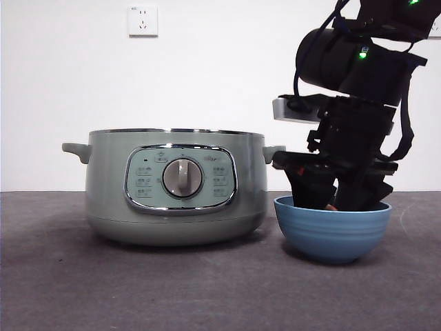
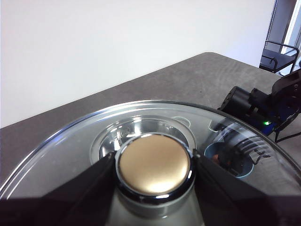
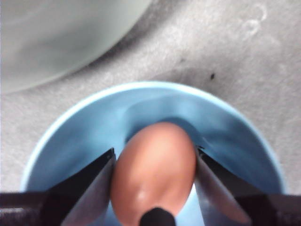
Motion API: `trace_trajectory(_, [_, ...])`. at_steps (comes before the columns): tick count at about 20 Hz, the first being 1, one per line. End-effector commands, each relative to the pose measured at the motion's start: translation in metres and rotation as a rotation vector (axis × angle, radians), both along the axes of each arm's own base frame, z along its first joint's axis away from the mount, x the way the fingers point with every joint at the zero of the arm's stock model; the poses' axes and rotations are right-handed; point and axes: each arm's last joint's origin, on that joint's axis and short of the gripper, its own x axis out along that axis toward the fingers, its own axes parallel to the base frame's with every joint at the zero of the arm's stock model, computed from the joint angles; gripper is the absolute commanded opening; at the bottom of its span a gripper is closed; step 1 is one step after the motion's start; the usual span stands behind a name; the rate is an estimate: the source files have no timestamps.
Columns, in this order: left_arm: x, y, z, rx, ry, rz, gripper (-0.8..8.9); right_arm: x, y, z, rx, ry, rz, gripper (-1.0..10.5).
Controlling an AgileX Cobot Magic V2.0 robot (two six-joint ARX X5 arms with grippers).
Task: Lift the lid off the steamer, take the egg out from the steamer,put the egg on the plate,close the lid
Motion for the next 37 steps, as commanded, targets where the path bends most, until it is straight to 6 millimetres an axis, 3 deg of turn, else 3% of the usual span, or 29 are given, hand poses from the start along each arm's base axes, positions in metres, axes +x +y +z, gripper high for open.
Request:
trace_trajectory(1, [-0.005,0.002,0.010,-0.028,-0.071,-0.001,-0.08,0.000,-0.001,-0.010,-0.021,0.030,0.002,-0.2])
trace_trajectory(5, [-0.005,0.002,0.010,-0.029,-0.071,-0.001,-0.08,-0.001,0.000,-0.010,-0.020,0.034,0.005,0.1])
trace_trajectory(6, [-0.005,0.002,0.010,-0.029,-0.071,0.000,-0.08,-0.001,0.000,-0.010,-0.020,0.035,0.007,0.6])
trace_trajectory(8, [-0.005,0.002,0.010,-0.029,-0.071,0.000,-0.08,-0.001,0.000,-0.011,-0.022,0.040,0.006,3.8])
trace_trajectory(9, [-0.005,0.002,0.010,-0.029,-0.071,0.000,-0.08,-0.001,0.000,-0.011,-0.022,0.042,0.006,4.6])
trace_trajectory(12, [-0.005,0.002,0.010,-0.029,-0.071,0.000,-0.08,-0.001,-0.001,-0.003,-0.010,0.019,0.006,4.7])
trace_trajectory(16, [-0.005,0.002,0.010,-0.029,-0.071,0.000,-0.08,-0.009,-0.005,0.030,0.038,-0.068,0.005,4.7])
trace_trajectory(21, [0.004,-0.002,0.010,-0.024,-0.060,0.000,-0.08,-0.045,-0.025,0.102,0.156,-0.261,-0.007,4.7])
trace_trajectory(25, [0.030,-0.014,0.011,-0.018,-0.048,-0.001,-0.08,-0.091,-0.051,0.152,0.262,-0.400,-0.032,4.7])
trace_trajectory(28, [0.057,-0.027,0.012,-0.029,-0.059,-0.024,-0.08,-0.126,-0.071,0.173,0.308,-0.472,-0.034,4.7])
trace_trajectory(32, [0.101,-0.052,0.005,-0.035,-0.035,-0.091,-0.08,-0.164,-0.092,0.185,0.342,-0.509,-0.044,4.7])
trace_trajectory(37, [0.159,-0.088,-0.021,-0.013,0.005,-0.122,-0.08,-0.183,-0.103,0.186,0.358,-0.496,-0.065,4.7])
